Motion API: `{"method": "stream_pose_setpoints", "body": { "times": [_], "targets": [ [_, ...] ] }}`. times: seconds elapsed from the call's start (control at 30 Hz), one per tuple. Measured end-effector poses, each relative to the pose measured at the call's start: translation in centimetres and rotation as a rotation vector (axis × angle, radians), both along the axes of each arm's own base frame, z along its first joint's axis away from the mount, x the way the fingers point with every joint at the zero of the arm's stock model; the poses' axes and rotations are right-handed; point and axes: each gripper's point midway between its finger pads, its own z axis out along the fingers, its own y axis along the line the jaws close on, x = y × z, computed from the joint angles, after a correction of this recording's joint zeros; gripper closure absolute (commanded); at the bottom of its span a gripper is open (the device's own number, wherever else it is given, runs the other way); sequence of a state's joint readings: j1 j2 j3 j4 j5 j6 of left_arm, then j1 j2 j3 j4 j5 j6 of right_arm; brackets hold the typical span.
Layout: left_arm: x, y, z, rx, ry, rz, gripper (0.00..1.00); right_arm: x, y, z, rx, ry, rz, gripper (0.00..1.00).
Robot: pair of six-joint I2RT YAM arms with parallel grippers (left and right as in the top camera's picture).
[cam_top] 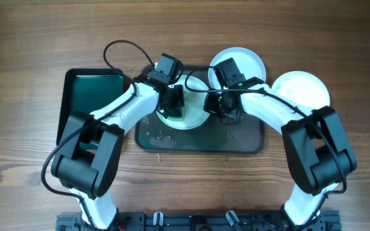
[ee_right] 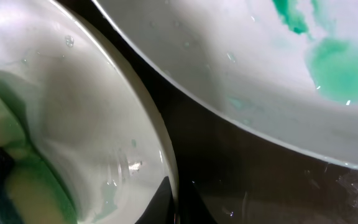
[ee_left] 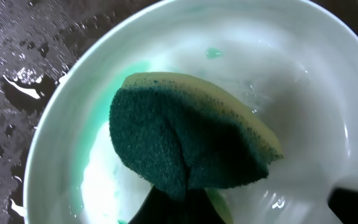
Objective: Clean dirty plates on tray and stack at the side
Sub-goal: 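Scrub the plate again with the sponge in the left gripper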
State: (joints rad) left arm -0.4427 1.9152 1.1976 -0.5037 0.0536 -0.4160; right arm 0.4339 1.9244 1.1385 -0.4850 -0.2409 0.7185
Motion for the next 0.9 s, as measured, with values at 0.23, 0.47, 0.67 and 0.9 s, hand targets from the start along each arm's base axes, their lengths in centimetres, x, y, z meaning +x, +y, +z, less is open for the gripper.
{"method": "stream_pose_setpoints", "body": {
  "times": [0.23, 0.47, 0.67, 0.9],
  "targets": [
    [5.1, 1.1, 1.2, 0.079, -0.240, 0.088, 0.96, 0.0, 0.0, 0.0, 0.000, 0.000, 0.001, 0.96],
    [2.9, 1.5, 0.0, 0.092, -0.116, 0.060, 0.96, -0.1, 0.1, 0.0, -0.002, 0.000, 0.004, 0.96],
    [-2.1, -7.8, 0.7, -0.398, 0.084, -0.262, 0.96, -0.1, 0.0, 0.0, -0.004, 0.000, 0.006, 0.96],
    [-0.6, -3.4, -0.5, -0.158, 0.087, -0.097, 0.96, -0.2, 0.3, 0.0, 0.002, -0.002, 0.014, 0.96]
  ]
}}
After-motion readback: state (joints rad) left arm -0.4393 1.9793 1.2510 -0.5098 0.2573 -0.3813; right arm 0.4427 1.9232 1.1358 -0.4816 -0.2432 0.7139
